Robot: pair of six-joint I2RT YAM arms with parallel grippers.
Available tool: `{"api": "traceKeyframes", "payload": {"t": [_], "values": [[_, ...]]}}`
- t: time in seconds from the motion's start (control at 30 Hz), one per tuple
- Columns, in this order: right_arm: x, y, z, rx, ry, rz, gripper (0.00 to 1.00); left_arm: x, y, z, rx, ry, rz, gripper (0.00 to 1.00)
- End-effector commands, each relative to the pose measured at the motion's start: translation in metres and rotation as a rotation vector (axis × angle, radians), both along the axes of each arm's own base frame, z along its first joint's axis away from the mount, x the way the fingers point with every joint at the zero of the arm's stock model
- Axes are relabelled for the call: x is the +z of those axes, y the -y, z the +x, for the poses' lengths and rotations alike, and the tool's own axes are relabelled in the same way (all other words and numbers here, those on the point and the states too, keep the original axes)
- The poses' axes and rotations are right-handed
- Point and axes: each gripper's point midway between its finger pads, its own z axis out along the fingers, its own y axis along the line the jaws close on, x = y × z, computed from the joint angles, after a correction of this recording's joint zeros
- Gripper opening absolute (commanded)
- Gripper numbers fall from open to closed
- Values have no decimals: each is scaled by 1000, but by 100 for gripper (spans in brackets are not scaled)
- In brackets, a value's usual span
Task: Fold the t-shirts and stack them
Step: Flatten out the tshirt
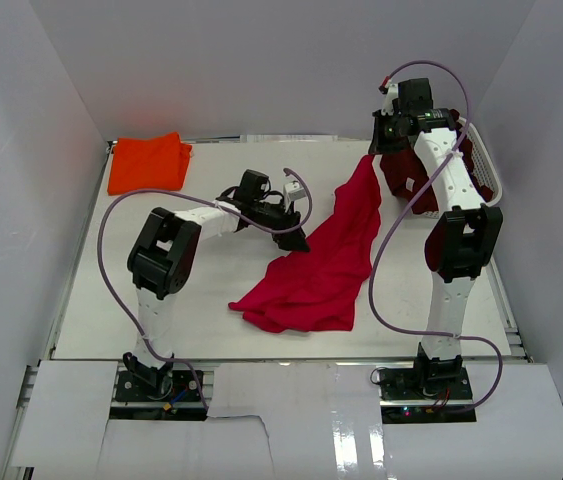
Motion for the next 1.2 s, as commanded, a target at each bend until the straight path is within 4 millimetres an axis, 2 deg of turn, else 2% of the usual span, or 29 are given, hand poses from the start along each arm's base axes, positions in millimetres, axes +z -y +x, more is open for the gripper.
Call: {"api": "traceKeyframes", "payload": {"t": [0.0, 0.07, 0.23, 0.47, 0.7, 0.87, 1.03, 1.07, 1.1, 1.13, 1.17], "values": [[19, -1, 10, 12, 72, 16, 8, 13, 8, 2, -33, 29, -24, 79], [17, -2, 9, 18, 68, 21, 8, 5, 9, 1, -33, 23, -10, 83], [18, -3, 9, 22, 71, 23, 8, -8, 10, 5, -18, 16, 14, 83], [15, -2, 9, 18, 69, 21, 8, -21, 7, 0, -13, -12, 40, 58], [15, -1, 11, 18, 68, 24, 8, -25, 7, -6, -8, -37, 58, 43], [13, 1, 12, 13, 65, 21, 8, -22, 5, -2, 9, -20, 85, 41], [13, 3, 12, 8, 64, 23, 8, -24, -8, -6, 39, 10, 139, 37], [14, 3, 12, 9, 67, 24, 8, -20, -9, -6, 52, 10, 144, 26], [15, 2, 13, 9, 69, 25, 8, -22, -11, -3, 67, 17, 158, 26], [13, 3, 13, 7, 65, 25, 8, -22, -11, 0, 107, -9, 173, 4], [14, 2, 13, 11, 67, 28, 8, -24, -12, 2, 119, -20, 185, 0]]}}
